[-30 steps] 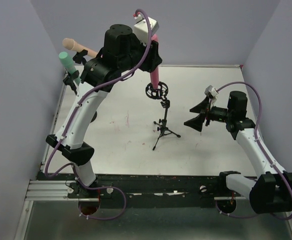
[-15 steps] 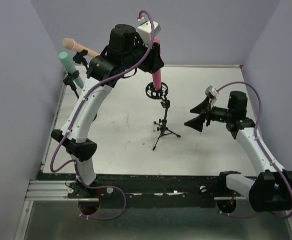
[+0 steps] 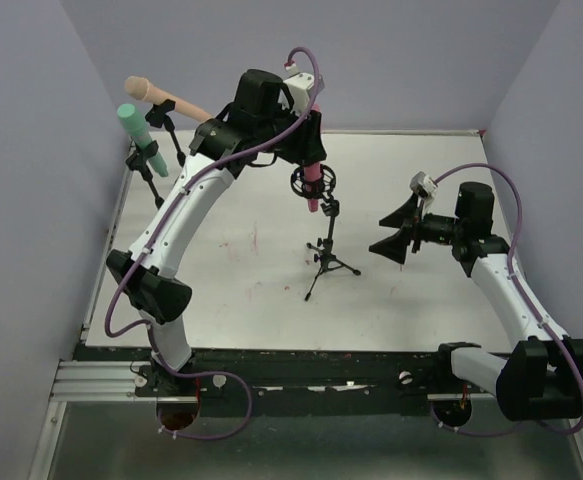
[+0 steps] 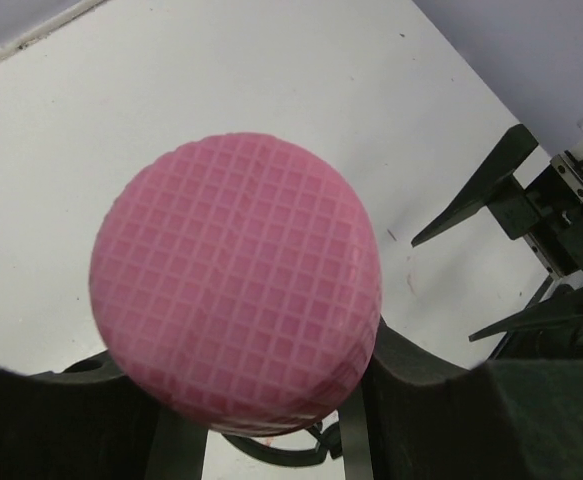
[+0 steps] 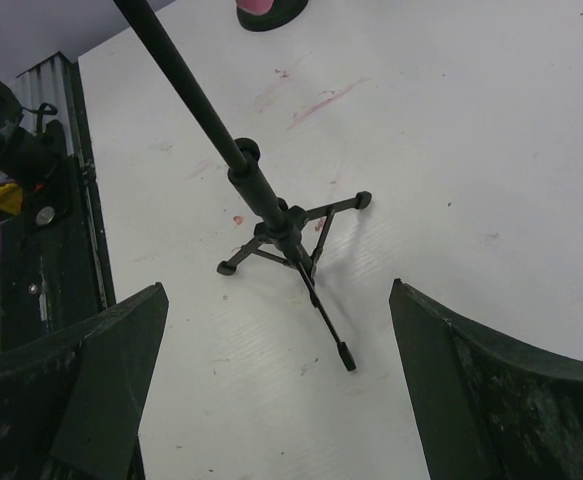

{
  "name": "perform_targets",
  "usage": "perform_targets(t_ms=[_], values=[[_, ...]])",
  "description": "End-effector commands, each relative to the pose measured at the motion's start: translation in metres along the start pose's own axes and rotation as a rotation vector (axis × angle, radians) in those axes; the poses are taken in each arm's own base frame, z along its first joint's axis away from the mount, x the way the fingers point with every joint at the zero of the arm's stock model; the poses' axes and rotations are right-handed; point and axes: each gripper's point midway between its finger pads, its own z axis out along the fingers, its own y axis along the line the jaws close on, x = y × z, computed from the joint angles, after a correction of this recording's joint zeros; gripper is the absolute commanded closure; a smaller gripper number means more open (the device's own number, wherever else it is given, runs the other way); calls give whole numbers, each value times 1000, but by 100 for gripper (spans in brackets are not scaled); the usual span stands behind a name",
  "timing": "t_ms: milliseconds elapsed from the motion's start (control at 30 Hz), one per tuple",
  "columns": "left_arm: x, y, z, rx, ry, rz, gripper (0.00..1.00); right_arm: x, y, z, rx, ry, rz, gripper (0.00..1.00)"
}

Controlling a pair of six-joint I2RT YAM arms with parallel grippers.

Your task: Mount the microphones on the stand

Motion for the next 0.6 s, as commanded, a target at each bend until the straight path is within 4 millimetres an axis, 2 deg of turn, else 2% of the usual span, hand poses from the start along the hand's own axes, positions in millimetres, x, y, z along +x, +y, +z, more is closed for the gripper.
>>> perform_targets(t_ms=[0,67,100,167,267,367,467,567], values=[[-3,-15,-11,64,-53,-9,100,-1,4,-2,-37,-7,-5,0],[3,-13,-10,61,-62,-17,99,-1,4,-2,-43,-7,-5,0],[3,-13,-10,59,-70,-15,96,0,5,-2,-47,-7,-3,0],[4,-10,-12,39,-78,-21,79,1,7,-1,-57,-8,-5,0],[5,-7,-16,14,-88,-23,48,2,10,-1,-74,-10,-5,0],[3,-5,-19,-5,-102,-28,27,4,13,-2,-94,-10,-18,0],[-1,-6,-24,-9,-114,-26,17,8,18,-3,-121,-6,-38,0],[0,-10,-28,3,-114,-14,14,9,24,-3,-158,-6,-58,0]])
